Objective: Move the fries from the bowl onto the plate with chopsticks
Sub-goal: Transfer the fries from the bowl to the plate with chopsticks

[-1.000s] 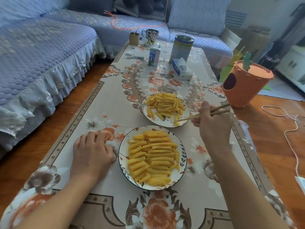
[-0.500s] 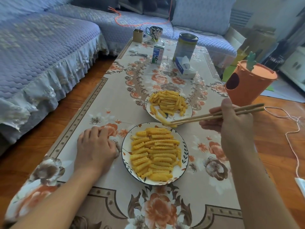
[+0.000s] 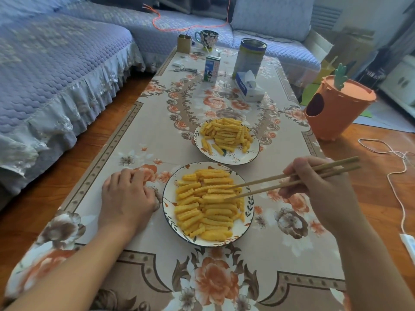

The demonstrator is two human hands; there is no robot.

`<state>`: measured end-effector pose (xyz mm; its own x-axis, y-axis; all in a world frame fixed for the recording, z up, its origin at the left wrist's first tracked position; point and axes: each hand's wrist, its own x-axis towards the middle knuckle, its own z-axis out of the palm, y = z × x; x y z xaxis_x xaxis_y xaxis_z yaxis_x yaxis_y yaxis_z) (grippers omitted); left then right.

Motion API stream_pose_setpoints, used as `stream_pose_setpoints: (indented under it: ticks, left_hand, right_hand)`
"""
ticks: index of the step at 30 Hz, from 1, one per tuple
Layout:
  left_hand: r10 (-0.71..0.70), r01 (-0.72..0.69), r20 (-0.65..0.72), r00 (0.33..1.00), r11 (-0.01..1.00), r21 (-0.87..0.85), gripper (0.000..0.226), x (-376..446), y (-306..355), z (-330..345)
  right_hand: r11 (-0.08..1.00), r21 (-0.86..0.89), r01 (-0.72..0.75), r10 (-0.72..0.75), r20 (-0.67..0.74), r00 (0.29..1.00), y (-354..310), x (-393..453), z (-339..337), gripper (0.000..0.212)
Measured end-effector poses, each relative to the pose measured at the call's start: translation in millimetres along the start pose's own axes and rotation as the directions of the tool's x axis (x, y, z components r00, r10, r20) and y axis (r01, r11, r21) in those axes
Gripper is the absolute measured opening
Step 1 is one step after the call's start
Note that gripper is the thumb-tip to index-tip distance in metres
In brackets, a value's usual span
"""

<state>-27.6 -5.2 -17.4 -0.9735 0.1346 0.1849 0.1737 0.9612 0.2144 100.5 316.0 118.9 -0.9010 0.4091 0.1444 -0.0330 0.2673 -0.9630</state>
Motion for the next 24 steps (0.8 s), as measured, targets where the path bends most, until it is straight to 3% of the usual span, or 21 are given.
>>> stream_pose_setpoints:
  ticks: [6,13,19,24]
  left_hand:
    - [0.012,-0.012,-0.021,1.000,1.000,-0.005,0.041,0,-1,3]
    - [0.012,-0.013,-0.033,0.999,0.999,-0.029,0.042,1,-2,3]
    - [0.007,-0.008,-0.032,0.999,0.999,-0.034,0.042,2,-2,3]
    - [0.006,-0.007,-0.020,1.000,1.000,-0.022,0.045,3,-3,3]
  right_hand:
    - [0.986,0.167,-0.010,0.055,-0.267,0.962,8,34,3,0.034]
    - [1.000,0.021,0.020,-0.008,-0.478,0.878,18,89,44,0.037]
    - [0.996,-0.090,-0.016,-0.031,-0.497,0.867,23,112,59,0.044]
    - [0.997,0.047,-0.059,0.075,-0.533,0.843,18,105,48,0.046]
